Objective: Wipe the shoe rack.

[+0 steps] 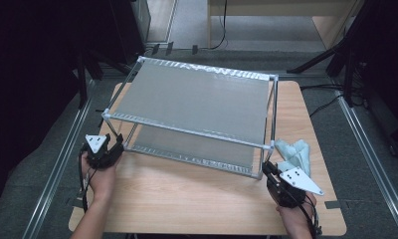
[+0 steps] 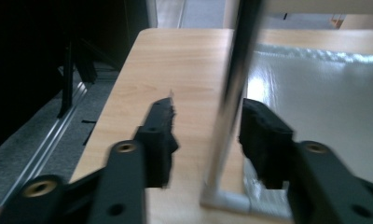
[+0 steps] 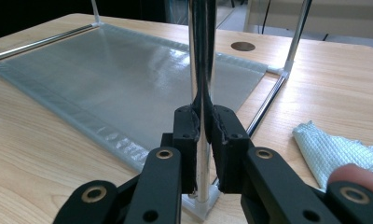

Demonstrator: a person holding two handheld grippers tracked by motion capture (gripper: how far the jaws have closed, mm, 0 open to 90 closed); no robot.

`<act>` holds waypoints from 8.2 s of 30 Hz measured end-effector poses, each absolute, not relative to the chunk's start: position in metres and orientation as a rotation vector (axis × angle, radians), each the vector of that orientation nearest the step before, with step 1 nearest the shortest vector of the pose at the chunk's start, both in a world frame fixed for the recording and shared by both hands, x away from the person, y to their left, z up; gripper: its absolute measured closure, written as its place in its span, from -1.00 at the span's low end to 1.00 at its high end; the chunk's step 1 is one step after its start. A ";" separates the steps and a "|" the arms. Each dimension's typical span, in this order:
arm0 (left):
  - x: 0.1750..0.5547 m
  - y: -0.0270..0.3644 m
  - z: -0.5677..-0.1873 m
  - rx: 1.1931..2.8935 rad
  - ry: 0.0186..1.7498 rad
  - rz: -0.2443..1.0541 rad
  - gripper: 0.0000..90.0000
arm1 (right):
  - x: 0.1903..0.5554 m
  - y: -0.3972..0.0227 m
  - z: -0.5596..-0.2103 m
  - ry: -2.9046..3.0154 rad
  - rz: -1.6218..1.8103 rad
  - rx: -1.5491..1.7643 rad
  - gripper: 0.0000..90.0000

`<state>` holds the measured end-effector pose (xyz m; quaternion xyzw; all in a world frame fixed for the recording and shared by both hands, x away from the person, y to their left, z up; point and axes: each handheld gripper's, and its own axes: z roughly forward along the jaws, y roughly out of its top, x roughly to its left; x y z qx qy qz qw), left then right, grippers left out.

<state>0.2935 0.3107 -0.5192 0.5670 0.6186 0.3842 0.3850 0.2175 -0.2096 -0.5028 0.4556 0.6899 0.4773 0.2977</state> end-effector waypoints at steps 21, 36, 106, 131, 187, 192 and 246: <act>0.204 0.304 -0.517 1.486 1.536 0.836 0.79 | 0.241 -0.223 -0.498 1.821 1.256 1.281 0.79; 0.145 0.285 -0.529 1.532 1.348 0.951 0.54 | 0.263 -0.233 -0.499 1.796 1.238 1.271 0.67; 0.135 0.272 -0.524 1.585 1.139 0.813 0.52 | 0.244 -0.263 -0.544 2.092 0.812 1.333 0.78; 0.136 0.256 -0.525 1.599 1.115 0.748 0.77 | 0.279 -0.191 -0.543 2.038 0.891 1.326 0.79; 0.125 0.232 -0.520 1.699 0.937 0.632 0.79 | 0.251 -0.219 -0.547 1.943 0.916 1.362 0.71; 0.126 0.232 -0.520 1.699 0.938 0.630 0.78 | 0.254 -0.246 -0.546 1.848 0.896 1.467 0.71; 0.121 0.213 -0.521 1.748 0.826 0.538 0.78 | 0.248 -0.187 -0.551 2.139 0.979 1.233 0.68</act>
